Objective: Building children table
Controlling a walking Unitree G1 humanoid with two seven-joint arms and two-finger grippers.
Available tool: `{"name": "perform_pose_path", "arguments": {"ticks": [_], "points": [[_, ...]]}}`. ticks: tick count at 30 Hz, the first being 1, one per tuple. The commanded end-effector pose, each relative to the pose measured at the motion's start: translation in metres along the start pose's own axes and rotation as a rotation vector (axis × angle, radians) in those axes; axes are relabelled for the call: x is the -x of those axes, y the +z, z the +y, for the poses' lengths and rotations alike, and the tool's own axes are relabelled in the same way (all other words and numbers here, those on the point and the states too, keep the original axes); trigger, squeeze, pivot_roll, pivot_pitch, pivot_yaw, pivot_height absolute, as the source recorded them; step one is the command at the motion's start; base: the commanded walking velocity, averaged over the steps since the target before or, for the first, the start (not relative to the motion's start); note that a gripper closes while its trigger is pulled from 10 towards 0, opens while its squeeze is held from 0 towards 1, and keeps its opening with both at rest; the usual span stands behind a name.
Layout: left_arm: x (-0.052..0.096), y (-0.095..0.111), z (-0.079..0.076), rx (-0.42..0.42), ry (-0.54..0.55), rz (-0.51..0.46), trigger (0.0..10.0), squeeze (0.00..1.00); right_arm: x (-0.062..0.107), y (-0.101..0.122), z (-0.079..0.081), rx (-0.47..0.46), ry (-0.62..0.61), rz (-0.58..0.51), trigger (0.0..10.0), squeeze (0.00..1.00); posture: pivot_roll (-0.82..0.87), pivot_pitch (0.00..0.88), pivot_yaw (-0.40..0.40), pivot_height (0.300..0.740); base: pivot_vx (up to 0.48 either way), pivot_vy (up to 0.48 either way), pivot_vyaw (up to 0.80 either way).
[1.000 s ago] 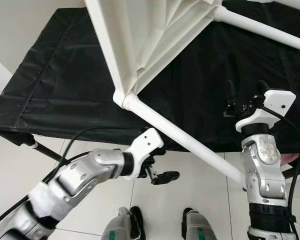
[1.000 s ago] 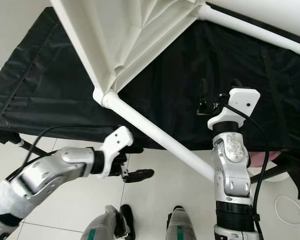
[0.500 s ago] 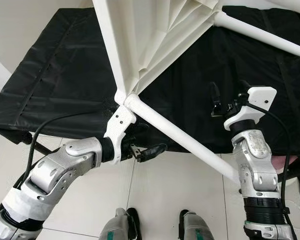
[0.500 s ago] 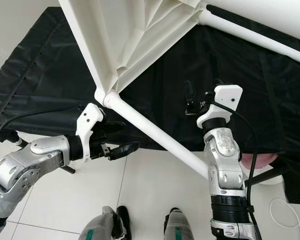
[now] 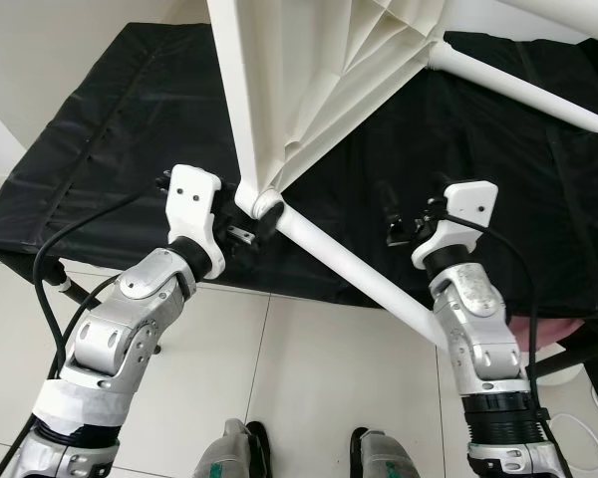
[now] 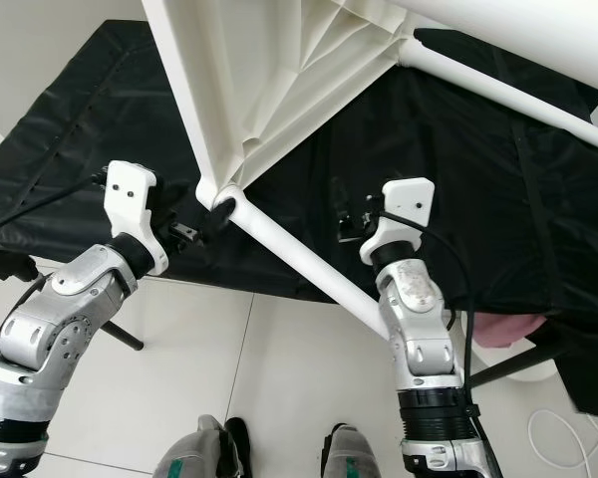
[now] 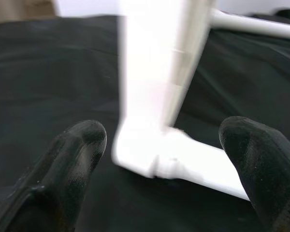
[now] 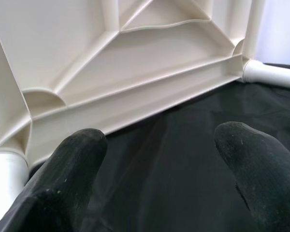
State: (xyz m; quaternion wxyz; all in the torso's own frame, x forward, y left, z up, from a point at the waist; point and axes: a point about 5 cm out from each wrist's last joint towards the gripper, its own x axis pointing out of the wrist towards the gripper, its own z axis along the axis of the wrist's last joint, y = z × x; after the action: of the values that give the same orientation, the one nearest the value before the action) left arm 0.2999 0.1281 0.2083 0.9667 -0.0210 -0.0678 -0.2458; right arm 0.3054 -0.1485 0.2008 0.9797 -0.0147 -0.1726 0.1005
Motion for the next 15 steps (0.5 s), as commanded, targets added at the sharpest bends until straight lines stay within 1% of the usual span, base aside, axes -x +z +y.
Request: {"name": "perform_pose_path", "arguments": {"ticks": [1, 2, 3, 5, 9, 12, 13, 14, 15], "points": [[0.005, -0.008, 0.011, 0.007, 0.102, 0.014, 10.0, 0.00, 0.004, -0.007, 0.003, -0.029, -0.008, 0.010, 10.0, 0.00, -0.06, 0.105, 0.083, 0.740, 0.000, 0.000, 0.00], [0.008, -0.014, 0.017, 0.046, 0.165, 0.006, 10.0, 0.00, 0.007, -0.011, 0.004, -0.048, -0.027, 0.004, 10.0, 0.00, -0.06, 0.101, 0.086, 0.740, 0.000, 0.000, 0.00], [0.008, -0.014, 0.017, 0.046, 0.165, 0.006, 10.0, 0.00, 0.007, -0.011, 0.004, -0.048, -0.027, 0.004, 10.0, 0.00, -0.06, 0.101, 0.086, 0.740, 0.000, 0.000, 0.00], [0.011, -0.017, 0.022, 0.033, 0.220, -0.018, 10.0, 0.00, 0.009, -0.014, 0.007, -0.062, -0.023, -0.002, 10.0, 0.00, -0.06, 0.089, 0.090, 0.740, 0.000, 0.000, 0.00], [0.011, -0.019, 0.023, 0.022, 0.241, -0.033, 10.0, 0.00, 0.009, -0.015, 0.009, -0.067, -0.024, -0.004, 10.0, 0.00, -0.06, 0.089, 0.090, 0.740, 0.000, 0.000, 0.00], [0.012, -0.023, 0.022, 0.047, 0.242, -0.056, 10.0, 0.00, 0.008, -0.019, 0.008, -0.040, -0.031, -0.005, 10.0, 0.00, -0.06, 0.085, 0.087, 0.740, 0.000, 0.000, 0.00], [0.012, -0.025, 0.020, 0.033, 0.221, -0.062, 10.0, 0.00, 0.007, -0.022, 0.004, -0.028, -0.057, -0.003, 10.0, 0.00, -0.06, 0.077, 0.076, 0.740, 0.000, 0.000, 0.00], [0.012, -0.025, 0.020, 0.033, 0.221, -0.062, 10.0, 0.00, 0.007, -0.022, 0.004, -0.028, -0.057, -0.003, 10.0, 0.00, -0.06, 0.077, 0.076, 0.740, 0.000, 0.000, 0.00], [0.011, -0.026, 0.018, 0.011, 0.204, -0.063, 10.0, 0.00, 0.008, -0.023, -0.001, -0.017, -0.086, 0.002, 10.0, 0.00, -0.06, 0.074, 0.074, 0.740, 0.000, 0.000, 0.00]]}}
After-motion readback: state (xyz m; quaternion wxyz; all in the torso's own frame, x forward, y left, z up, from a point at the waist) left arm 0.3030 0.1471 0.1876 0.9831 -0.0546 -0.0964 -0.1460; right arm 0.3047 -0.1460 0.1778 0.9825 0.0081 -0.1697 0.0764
